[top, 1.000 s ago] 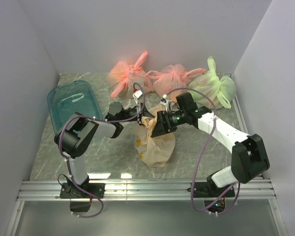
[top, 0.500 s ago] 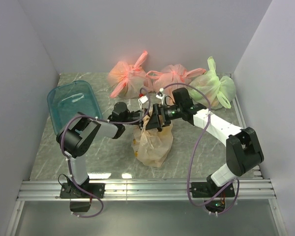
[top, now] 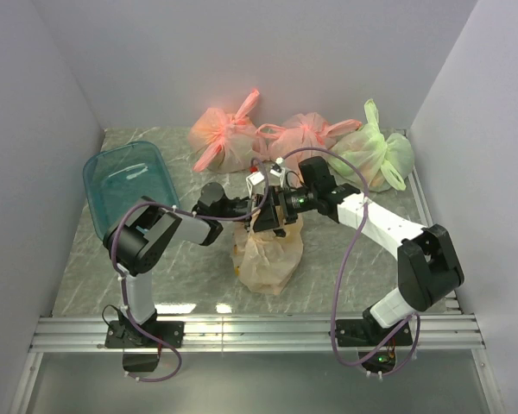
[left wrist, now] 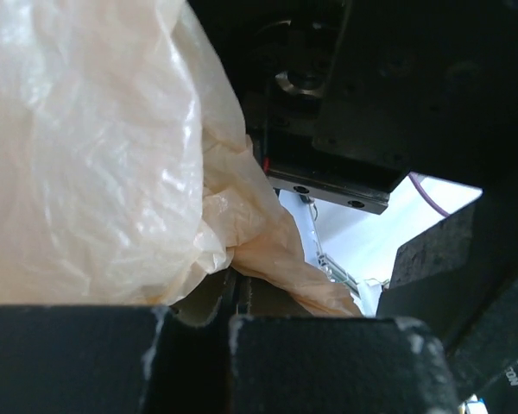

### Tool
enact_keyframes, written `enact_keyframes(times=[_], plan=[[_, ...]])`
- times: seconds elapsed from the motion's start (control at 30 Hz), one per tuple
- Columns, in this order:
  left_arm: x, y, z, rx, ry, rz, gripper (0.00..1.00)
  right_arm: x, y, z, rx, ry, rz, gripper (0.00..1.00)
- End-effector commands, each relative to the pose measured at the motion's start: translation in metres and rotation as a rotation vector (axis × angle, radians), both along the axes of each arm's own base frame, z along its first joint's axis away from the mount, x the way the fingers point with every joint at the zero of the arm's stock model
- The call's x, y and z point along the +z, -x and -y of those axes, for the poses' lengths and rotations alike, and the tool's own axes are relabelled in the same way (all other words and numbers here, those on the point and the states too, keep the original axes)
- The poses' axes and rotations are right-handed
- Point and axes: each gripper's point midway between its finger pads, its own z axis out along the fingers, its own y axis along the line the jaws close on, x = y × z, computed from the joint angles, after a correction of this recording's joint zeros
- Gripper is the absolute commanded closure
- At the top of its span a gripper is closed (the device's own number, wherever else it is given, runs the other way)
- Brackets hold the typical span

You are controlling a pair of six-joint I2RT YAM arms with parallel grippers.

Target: Place the fake fruits into the plastic bag and tie a complex knot

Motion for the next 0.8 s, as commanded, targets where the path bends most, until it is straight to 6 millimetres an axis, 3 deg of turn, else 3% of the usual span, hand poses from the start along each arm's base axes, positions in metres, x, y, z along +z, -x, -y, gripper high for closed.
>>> enact_keyframes(times=[0.0, 0.3, 0.63, 0.77], plan=[[0.020, 0.009, 0.009, -0.041, 0.055, 0.108, 1.00, 0.015, 0.003, 0.001, 0.062, 0.024, 0.106, 0.04], [0.017, 0.008, 0.009, -0.026, 0.047, 0.114, 1.00, 0.025, 0.033, 0.025, 0.164, 0.103, 0.098, 0.02], [0.016, 0.008, 0.010, -0.030, 0.045, 0.119, 1.00, 0.029, 0.021, 0.053, 0.108, 0.109, 0.062, 0.01], [0.016, 0.008, 0.010, -0.029, 0.048, 0.119, 1.00, 0.036, 0.017, 0.060, 0.079, 0.063, 0.090, 0.07]])
